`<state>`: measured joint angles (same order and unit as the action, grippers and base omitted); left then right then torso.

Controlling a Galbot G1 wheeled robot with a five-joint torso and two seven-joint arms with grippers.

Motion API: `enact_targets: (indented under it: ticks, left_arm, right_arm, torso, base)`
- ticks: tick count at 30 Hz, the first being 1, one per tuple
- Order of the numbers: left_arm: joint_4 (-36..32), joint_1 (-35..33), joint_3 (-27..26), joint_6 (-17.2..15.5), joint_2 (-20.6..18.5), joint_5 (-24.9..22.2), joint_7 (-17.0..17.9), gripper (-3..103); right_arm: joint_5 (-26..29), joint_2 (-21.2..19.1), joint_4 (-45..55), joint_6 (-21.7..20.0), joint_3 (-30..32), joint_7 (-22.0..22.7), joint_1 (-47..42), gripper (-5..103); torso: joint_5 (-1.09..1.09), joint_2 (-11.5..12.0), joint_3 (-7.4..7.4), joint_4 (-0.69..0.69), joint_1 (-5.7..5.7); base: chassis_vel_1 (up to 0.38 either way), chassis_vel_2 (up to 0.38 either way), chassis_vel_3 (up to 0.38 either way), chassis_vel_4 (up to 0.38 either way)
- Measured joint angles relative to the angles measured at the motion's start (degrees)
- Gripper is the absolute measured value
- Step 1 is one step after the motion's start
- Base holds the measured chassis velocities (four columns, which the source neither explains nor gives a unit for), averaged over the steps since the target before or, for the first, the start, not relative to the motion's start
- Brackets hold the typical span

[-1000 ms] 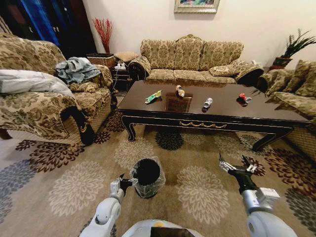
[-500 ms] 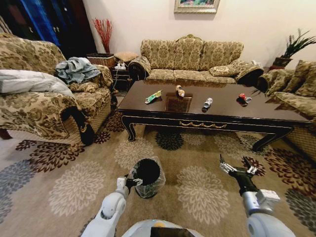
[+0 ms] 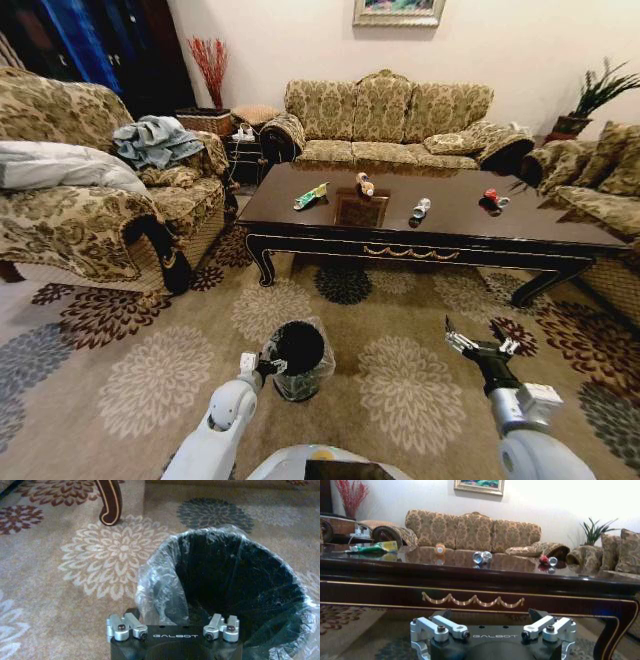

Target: Move to the front of the table and place the trash on the table into the trash bin.

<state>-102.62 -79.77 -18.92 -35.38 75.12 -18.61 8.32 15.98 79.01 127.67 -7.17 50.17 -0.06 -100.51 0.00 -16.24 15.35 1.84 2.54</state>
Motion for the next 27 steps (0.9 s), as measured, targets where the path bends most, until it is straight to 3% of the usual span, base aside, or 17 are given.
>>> enact_targets:
  ticks: [4, 6, 12, 20, 27]
  left_arm:
    - [0.9, 0.42, 1.19, 0.16, -0.01, -0.05, 0.55, 66]
    - [1.06, 0.49, 1.3, 0.26, -0.02, -0.04, 0.6, 66]
    - [1.84, 0.73, 1.4, 1.17, -0.15, -0.05, 0.76, 46]
    - [2.21, 0.65, 1.33, 1.93, -0.15, -0.05, 0.58, 31]
    - [2.06, 0.41, 1.59, 1.92, -0.15, -1.25, 0.49, 8]
  right_arm:
    - [0.04, 0.32, -0.89, 0.53, 0.05, 0.0, 0.09, 100]
    - [0.04, 0.33, -0.99, 0.54, 0.06, 0.0, 0.17, 100]
    - [0.04, 0.17, -1.47, 0.46, 0.04, 0.03, 0.99, 100]
    - [-0.01, -0.02, -1.73, 0.25, -0.06, 0.04, 1.67, 100]
    - [-0.01, -0.14, -1.87, 0.14, 0.03, 0.14, 1.85, 100]
  torso:
    - [0.02, 0.0, 0.0, 0.01, 0.0]
    - [0.02, 0.0, 0.0, 0.02, 0.0]
    - [0.0, -0.01, 0.0, 0.01, 0.0]
    - [-0.01, -0.01, 0.0, 0.0, 0.0]
    - [-0.03, 0.0, 0.0, 0.0, 0.0]
  base:
    - [0.0, 0.0, 0.0, 0.0]
    - [0.0, 0.0, 0.0, 0.0]
    - [0.0, 0.0, 0.0, 0.0]
    - [0.0, 0.0, 0.0, 0.0]
    - [0.0, 0.0, 0.0, 0.0]
